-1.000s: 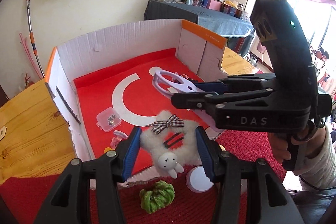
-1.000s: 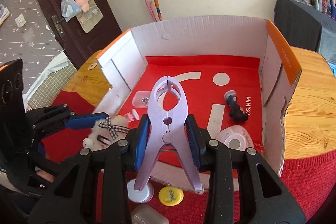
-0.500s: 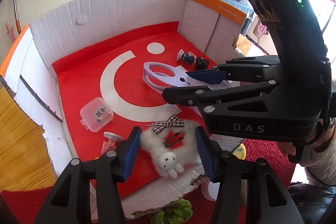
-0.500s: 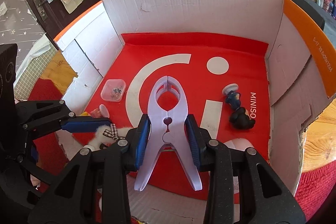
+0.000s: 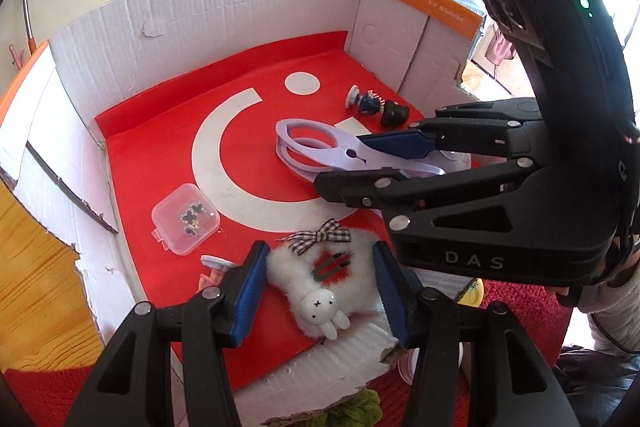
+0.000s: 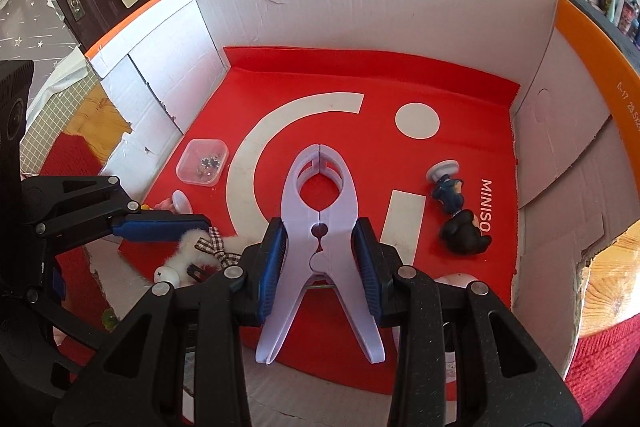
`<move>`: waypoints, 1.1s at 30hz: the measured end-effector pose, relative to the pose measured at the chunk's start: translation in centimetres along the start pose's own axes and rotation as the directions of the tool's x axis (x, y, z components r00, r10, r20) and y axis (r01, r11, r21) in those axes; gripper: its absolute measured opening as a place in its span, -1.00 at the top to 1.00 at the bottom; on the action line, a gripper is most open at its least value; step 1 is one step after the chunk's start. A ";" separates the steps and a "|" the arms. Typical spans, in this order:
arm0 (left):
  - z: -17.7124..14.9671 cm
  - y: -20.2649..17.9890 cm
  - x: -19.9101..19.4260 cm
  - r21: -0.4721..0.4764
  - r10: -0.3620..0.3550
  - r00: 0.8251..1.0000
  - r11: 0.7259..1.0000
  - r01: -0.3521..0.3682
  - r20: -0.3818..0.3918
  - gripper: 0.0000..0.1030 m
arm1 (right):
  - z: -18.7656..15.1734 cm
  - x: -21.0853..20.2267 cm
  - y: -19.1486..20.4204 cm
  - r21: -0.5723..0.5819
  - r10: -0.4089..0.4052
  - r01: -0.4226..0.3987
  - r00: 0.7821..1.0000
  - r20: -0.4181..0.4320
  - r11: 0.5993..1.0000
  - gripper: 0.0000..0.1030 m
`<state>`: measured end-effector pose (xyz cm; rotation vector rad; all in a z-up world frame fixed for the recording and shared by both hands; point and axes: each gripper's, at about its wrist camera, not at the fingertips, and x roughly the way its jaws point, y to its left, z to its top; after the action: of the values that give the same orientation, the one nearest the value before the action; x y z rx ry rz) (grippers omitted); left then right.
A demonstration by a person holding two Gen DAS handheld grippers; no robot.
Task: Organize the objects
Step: 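Carry the plush with left tool while right tool carries the clip over the box, then open right tool to drop the clip while left tool releases the plush in the box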
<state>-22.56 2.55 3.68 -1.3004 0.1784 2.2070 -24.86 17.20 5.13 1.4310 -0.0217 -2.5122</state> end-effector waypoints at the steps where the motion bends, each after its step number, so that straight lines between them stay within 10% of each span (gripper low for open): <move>1: 0.0 0.0 0.0 0.000 -0.001 1.000 1.000 0.001 0.000 -0.07 | 0.0 0.0 0.0 -0.002 -0.003 0.003 1.000 0.001 1.000 0.34; 33: 0.0 0.2 0.0 0.004 0.007 1.000 1.000 -0.007 0.004 -0.18 | 0.3 -0.5 0.3 -0.015 -0.026 0.026 1.000 0.015 1.000 0.16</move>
<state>-22.69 2.42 3.70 -1.2947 0.1860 2.2138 -24.81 16.98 5.72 1.4159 0.0131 -2.5382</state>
